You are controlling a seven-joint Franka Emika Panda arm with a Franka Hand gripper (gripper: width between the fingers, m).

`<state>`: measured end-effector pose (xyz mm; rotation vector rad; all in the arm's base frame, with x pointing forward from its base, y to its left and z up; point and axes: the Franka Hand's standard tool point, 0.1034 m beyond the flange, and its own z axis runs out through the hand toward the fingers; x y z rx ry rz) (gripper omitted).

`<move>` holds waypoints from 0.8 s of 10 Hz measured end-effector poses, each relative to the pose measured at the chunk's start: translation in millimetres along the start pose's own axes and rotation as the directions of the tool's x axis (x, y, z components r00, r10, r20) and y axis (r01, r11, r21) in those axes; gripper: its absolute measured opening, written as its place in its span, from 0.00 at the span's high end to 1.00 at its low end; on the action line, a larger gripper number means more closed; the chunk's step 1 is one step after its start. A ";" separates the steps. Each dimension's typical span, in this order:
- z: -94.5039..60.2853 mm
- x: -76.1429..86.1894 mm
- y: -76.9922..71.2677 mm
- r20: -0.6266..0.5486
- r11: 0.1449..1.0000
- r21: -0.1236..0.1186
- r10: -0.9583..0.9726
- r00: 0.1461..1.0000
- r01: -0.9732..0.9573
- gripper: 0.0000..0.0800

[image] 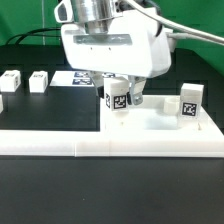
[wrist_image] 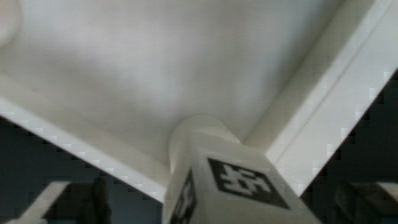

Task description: Assemble square table

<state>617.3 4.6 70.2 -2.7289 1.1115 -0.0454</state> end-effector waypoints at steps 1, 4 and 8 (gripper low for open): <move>-2.9 3.9 -0.1 -0.023 0.993 0.005 -0.121 0.992 0.121 0.20; -3.9 8.2 7.8 -0.047 0.970 0.014 -0.240 0.970 0.241 0.19; -3.8 -0.4 -8.6 -0.048 0.773 -0.047 -0.635 0.771 0.633 0.19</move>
Offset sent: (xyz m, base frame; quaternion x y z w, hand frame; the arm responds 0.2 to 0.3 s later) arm 0.0000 0.0000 0.0000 0.0000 0.0000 -0.1938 0.9810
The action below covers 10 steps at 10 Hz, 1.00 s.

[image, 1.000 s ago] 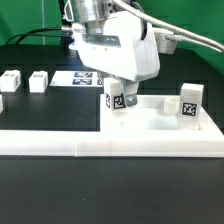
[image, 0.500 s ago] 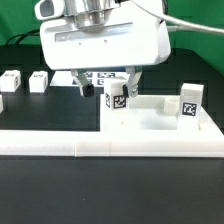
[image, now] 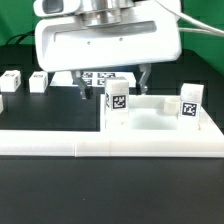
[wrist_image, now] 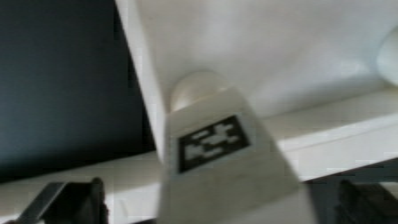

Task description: Assemble square table

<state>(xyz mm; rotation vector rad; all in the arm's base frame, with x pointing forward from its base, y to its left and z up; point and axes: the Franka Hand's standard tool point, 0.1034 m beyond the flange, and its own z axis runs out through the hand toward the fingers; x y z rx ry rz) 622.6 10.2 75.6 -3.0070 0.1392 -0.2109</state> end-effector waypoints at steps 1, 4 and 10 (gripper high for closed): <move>4.7 -2.3 -2.7 -0.002 0.994 -0.011 -0.113 0.994 0.113 0.19; 6.5 -2.3 -1.2 -0.004 0.993 -0.012 -0.119 0.993 0.119 0.47; 5.8 0.8 9.1 -0.019 0.896 -0.009 0.443 0.896 -0.443 0.64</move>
Offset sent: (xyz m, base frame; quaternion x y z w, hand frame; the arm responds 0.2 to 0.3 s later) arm 0.0000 0.0000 0.0000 0.0000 0.0000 0.0000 1.0000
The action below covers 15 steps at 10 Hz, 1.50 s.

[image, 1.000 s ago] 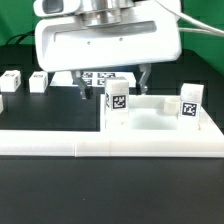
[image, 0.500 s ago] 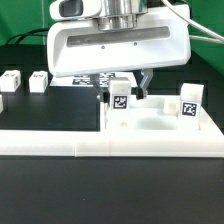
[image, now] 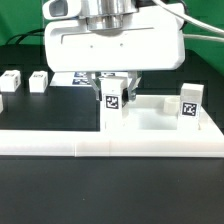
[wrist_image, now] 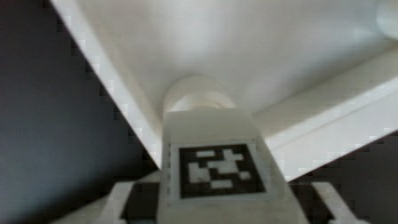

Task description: Assemble square table

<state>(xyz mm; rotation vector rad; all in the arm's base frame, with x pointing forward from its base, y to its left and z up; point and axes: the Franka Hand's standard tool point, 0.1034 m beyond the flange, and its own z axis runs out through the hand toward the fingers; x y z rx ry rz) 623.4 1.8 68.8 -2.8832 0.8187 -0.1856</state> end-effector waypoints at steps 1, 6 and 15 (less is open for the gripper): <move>0.7 -0.3 0.4 -0.002 0.983 -0.005 0.182 0.983 -0.182 0.64; 2.0 -4.0 1.2 0.036 0.773 -0.008 0.634 0.773 -0.634 0.64; 0.6 -2.7 1.9 0.004 0.992 -0.001 -0.123 0.992 0.123 0.19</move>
Offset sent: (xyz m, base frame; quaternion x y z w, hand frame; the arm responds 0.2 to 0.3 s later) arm 0.0126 0.0096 0.0036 0.0234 -0.0378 0.3364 0.9407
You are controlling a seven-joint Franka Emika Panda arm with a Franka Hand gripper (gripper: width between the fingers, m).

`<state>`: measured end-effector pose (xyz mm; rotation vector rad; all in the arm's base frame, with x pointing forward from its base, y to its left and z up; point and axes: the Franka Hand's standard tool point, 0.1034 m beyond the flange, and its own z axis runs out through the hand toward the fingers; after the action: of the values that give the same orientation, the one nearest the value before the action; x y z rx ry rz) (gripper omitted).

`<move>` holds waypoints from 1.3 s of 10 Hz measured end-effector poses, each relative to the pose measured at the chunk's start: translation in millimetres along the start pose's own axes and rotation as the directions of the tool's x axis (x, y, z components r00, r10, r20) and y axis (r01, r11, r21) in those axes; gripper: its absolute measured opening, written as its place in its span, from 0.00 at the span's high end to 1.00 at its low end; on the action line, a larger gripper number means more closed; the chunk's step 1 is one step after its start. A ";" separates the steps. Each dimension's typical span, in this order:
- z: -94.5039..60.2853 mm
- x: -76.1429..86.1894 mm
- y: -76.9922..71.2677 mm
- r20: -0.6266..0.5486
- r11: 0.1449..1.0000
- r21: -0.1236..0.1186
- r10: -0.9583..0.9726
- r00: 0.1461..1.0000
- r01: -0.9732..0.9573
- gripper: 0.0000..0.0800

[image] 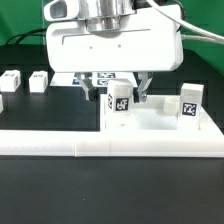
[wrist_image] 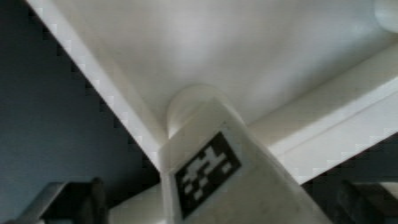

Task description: Assemble square table

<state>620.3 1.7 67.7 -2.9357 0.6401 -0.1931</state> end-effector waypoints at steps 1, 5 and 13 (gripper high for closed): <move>-1.9 3.9 -1.9 -0.011 0.975 -0.028 -0.222 0.975 0.222 0.19; -4.6 6.7 -6.9 0.006 0.811 -0.060 -0.582 0.813 0.581 0.21; -4.9 8.5 -1.4 -0.040 0.994 -0.057 0.093 0.995 -0.095 0.64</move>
Offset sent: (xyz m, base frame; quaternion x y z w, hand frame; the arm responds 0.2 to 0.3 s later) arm -0.0036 0.0083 0.0001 -0.0089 -0.0329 -0.3244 0.9453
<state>627.7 -1.2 73.5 -2.9559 0.8010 -0.2226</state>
